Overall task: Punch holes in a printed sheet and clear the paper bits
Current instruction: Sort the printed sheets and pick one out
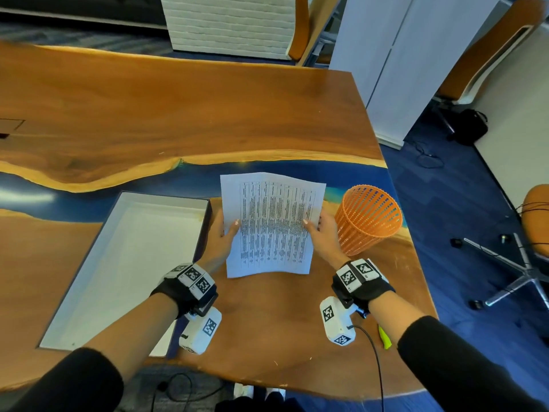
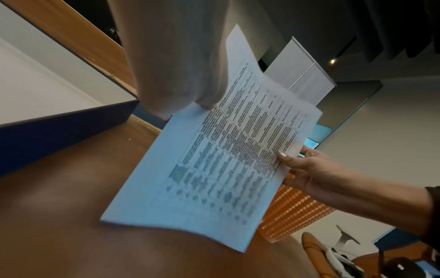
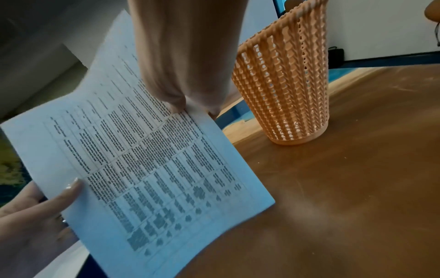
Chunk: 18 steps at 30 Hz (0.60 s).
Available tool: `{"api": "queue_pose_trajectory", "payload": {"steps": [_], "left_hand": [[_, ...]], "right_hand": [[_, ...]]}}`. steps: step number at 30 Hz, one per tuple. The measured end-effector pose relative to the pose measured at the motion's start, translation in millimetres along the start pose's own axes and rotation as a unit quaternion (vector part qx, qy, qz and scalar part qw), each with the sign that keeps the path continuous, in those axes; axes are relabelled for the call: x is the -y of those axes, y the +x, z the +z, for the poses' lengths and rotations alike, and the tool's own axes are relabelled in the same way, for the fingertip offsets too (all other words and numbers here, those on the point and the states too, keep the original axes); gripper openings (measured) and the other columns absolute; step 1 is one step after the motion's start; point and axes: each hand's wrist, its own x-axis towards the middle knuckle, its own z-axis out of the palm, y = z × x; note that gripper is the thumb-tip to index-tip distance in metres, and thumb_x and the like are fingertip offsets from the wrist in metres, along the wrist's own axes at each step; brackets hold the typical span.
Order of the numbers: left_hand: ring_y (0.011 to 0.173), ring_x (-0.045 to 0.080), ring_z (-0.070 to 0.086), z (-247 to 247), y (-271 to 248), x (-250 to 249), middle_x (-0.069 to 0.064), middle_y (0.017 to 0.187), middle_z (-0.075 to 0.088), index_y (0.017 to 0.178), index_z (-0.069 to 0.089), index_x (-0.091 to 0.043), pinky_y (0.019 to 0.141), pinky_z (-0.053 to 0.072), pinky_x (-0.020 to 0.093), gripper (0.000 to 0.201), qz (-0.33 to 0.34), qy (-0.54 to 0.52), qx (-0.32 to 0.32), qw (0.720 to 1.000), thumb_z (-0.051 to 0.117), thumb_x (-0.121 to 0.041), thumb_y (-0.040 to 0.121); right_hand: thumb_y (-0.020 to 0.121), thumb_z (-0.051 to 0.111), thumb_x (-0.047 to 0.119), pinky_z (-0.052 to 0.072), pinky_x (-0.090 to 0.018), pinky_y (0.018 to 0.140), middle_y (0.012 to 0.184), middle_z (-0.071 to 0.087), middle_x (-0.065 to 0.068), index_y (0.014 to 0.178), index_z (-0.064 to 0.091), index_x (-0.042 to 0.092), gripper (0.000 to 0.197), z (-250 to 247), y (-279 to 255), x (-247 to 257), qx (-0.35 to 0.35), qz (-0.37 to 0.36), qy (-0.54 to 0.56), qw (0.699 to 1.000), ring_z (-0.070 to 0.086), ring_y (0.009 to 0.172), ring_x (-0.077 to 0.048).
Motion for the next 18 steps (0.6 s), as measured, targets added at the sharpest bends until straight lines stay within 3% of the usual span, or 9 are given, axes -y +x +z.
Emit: {"api": "queue_pose_trajectory", "payload": {"steps": [4, 8, 11, 14, 18], "left_hand": [[0.124, 0.025, 0.053, 6.5, 1.6, -4.2, 0.012, 0.135, 0.052, 0.142, 0.032, -0.011, 0.100, 0.047, 0.041, 0.045, 0.017, -0.010, -0.012, 1.000, 0.043, -0.009, 0.099], [0.125, 0.018, 0.052, 7.7, -3.2, 6.4, 0.008, 0.135, 0.052, 0.142, 0.033, -0.011, 0.102, 0.046, 0.034, 0.047, 0.005, 0.008, 0.017, 1.000, 0.046, -0.008, 0.097], [0.117, 0.008, 0.056, 7.6, -4.1, 12.7, 0.005, 0.129, 0.057, 0.140, 0.038, -0.006, 0.099, 0.048, 0.028, 0.044, -0.011, 0.022, 0.028, 0.999, 0.048, -0.006, 0.096], [0.102, 0.002, 0.064, 6.8, -2.1, 13.7, 0.003, 0.116, 0.062, 0.129, 0.047, -0.001, 0.088, 0.054, 0.025, 0.035, -0.028, 0.022, 0.035, 0.999, 0.049, -0.002, 0.094], [0.111, 0.026, 0.062, 9.7, 1.3, 12.6, 0.013, 0.123, 0.062, 0.127, 0.052, -0.003, 0.094, 0.051, 0.043, 0.034, -0.052, 0.009, 0.064, 0.997, 0.054, -0.006, 0.093]], "right_hand": [[0.090, 0.054, 0.001, 0.050, -0.027, 0.092, 0.116, 0.061, 0.000, 0.124, 0.052, 0.003, 0.034, 1.0, -0.1, 5.4, -0.024, -0.020, 0.024, 0.999, 0.058, 0.109, -0.013], [0.092, 0.052, 0.004, 0.048, -0.014, 0.085, 0.115, 0.058, 0.001, 0.125, 0.053, 0.001, 0.032, 3.1, -6.9, -6.1, 0.000, 0.024, -0.001, 1.000, 0.054, 0.108, -0.009], [0.093, 0.049, 0.002, 0.043, -0.024, 0.090, 0.116, 0.058, 0.000, 0.125, 0.052, 0.002, 0.032, 1.3, -12.8, -16.3, 0.013, 0.043, -0.019, 0.999, 0.052, 0.111, -0.013], [0.093, 0.049, 0.000, 0.045, -0.030, 0.089, 0.115, 0.058, -0.002, 0.122, 0.053, 0.001, 0.030, -3.1, -15.3, -16.5, 0.002, 0.051, -0.010, 0.999, 0.053, 0.107, -0.014], [0.093, 0.051, 0.003, 0.050, -0.035, 0.093, 0.112, 0.060, -0.004, 0.119, 0.053, 0.005, 0.027, -12.0, -15.2, -18.1, -0.012, 0.061, 0.006, 0.998, 0.059, 0.104, -0.018]]}}
